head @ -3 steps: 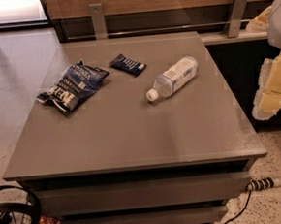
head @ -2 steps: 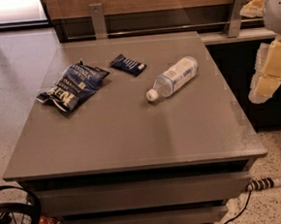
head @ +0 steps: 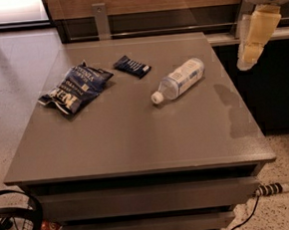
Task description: Place blue plastic bottle upright
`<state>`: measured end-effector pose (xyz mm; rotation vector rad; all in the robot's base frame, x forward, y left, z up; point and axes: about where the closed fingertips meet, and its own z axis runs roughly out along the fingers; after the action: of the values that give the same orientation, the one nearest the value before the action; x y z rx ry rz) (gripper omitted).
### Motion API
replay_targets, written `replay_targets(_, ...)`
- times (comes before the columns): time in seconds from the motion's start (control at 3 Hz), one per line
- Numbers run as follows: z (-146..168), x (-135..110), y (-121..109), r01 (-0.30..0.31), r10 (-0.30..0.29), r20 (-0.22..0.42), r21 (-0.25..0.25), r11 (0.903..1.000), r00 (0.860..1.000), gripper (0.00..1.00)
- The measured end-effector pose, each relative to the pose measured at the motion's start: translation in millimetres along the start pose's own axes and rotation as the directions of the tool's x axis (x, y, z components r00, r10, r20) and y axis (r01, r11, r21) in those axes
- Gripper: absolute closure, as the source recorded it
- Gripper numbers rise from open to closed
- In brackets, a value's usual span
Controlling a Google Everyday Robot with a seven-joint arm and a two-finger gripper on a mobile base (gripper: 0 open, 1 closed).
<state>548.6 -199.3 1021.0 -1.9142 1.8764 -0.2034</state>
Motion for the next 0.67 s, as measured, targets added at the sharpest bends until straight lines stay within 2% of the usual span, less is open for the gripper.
replay_targets(0.33,23.3,-13.2,-23.9,0.080,-0.080,0.012,-0.050,0.9955,0.997,0.00)
replay_targets(0.67,58.6,-28.4,-39.9,0.142,-0.143,0.004,-0.125,0.9819,0.990,0.00)
